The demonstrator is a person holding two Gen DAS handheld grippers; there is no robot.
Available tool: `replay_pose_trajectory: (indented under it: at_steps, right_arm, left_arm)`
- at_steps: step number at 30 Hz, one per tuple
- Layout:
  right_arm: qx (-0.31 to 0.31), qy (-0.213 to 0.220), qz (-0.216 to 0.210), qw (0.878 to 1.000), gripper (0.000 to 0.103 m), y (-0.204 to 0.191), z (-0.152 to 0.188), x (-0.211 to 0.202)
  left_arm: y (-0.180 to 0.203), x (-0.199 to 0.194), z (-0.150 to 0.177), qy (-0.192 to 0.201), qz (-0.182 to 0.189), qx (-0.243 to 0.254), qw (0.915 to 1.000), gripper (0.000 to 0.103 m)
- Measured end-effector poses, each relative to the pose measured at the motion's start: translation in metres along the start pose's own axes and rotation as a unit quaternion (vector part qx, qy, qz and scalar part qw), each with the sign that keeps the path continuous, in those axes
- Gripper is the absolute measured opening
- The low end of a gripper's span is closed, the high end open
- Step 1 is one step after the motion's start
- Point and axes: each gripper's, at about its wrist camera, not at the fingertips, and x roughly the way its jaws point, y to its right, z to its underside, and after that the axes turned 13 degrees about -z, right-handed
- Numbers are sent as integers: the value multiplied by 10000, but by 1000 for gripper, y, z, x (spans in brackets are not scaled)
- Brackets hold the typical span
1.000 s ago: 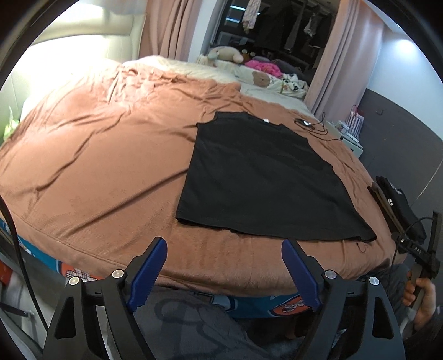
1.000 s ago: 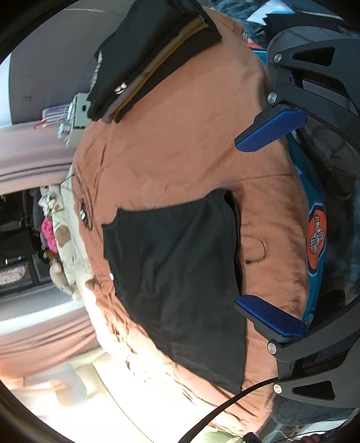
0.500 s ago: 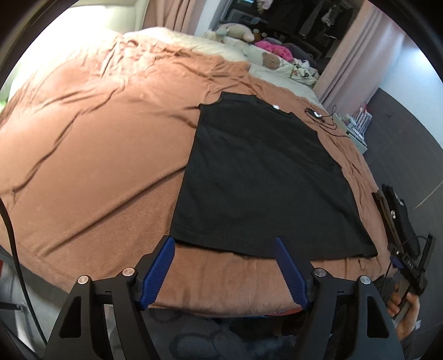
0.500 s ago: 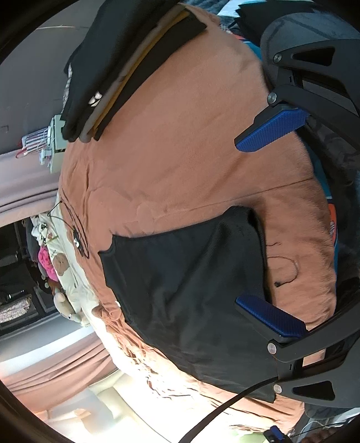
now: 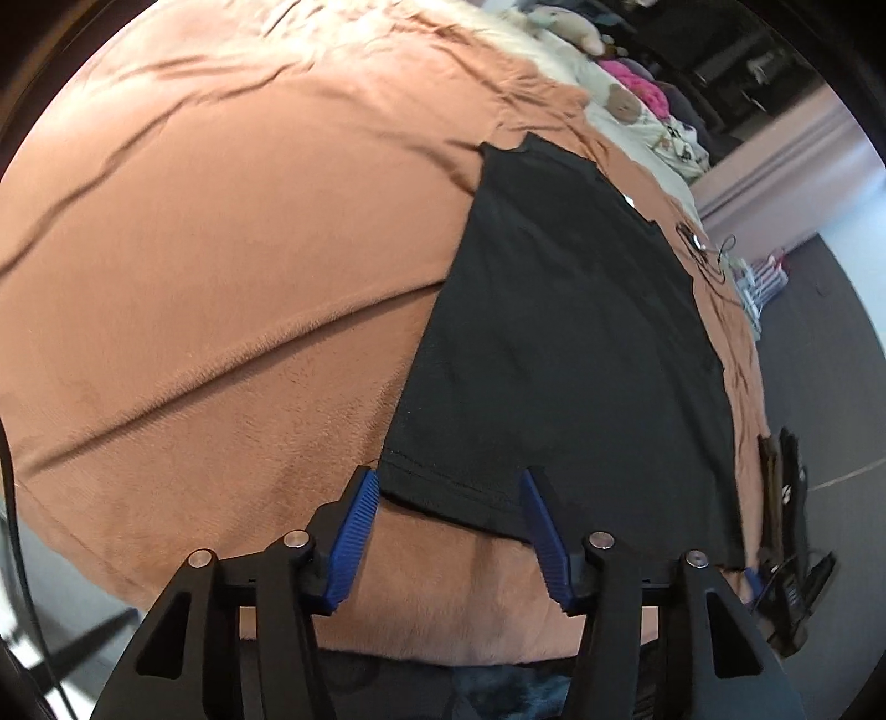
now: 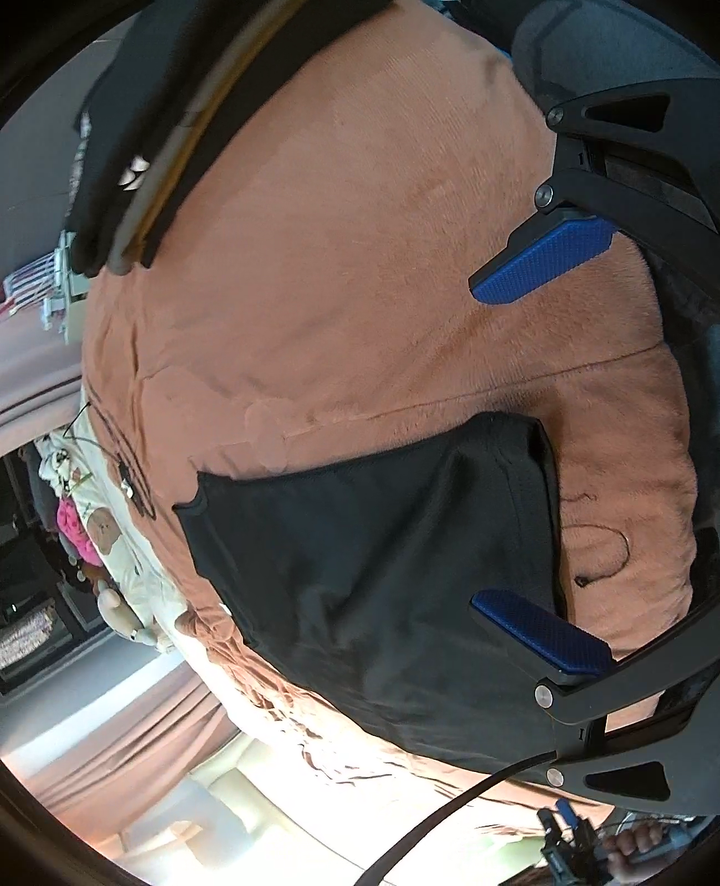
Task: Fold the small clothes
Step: 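Lower both grippers toward the hem of the black shirt, then close the left gripper on the hem while the right gripper closes on the hem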
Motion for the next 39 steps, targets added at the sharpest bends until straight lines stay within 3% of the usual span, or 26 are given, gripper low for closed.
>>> replay_pose_trajectory:
  at_steps: [2,6,19,26,27,29,31,32,34,39]
  right_arm:
    - [87,13,-92,9999,102,5,0,3]
    - [393,-192,-369,9984,79,19,0,15]
    - [1490,-359,-1139,9816,79,55,-9,17]
    - [1763,-307,-1577,9711,76,75,-19,40]
    - [1793,-320,-1642,9695,70,76,-20,44]
    - [1811,-402,-1684,9681,57,78,-20,53]
    - [1856,-512,-1753,9655,37,82,-20,59]
    - [1914,-557,-1760,9640,32,82,-20,63]
    - [1934,-571,-1686,9648,13,86,-20,63]
    - [1879,-394,-1590,9684,5,86,-24,40]
  left_arm:
    - [-3,5,-1,-83,-6,-78,9999,55]
    - [-14,14,0,-283,-71,-265,9992,54]
    - [-30,22,1,-365,347,-878,9949,54]
    - [-28,23,2,-380,383,-1016,9934,54]
    - [-27,22,3,-359,394,-1039,9932,52]
    - [-27,24,3,-403,416,-1070,9926,29]
    - [-33,24,6,-452,450,-1216,9905,13]
    - [-37,24,7,-455,443,-1318,9892,6]
    - [-42,20,7,-402,507,-1441,9874,5]
    - [-39,0,8,-102,682,-1328,9888,4]
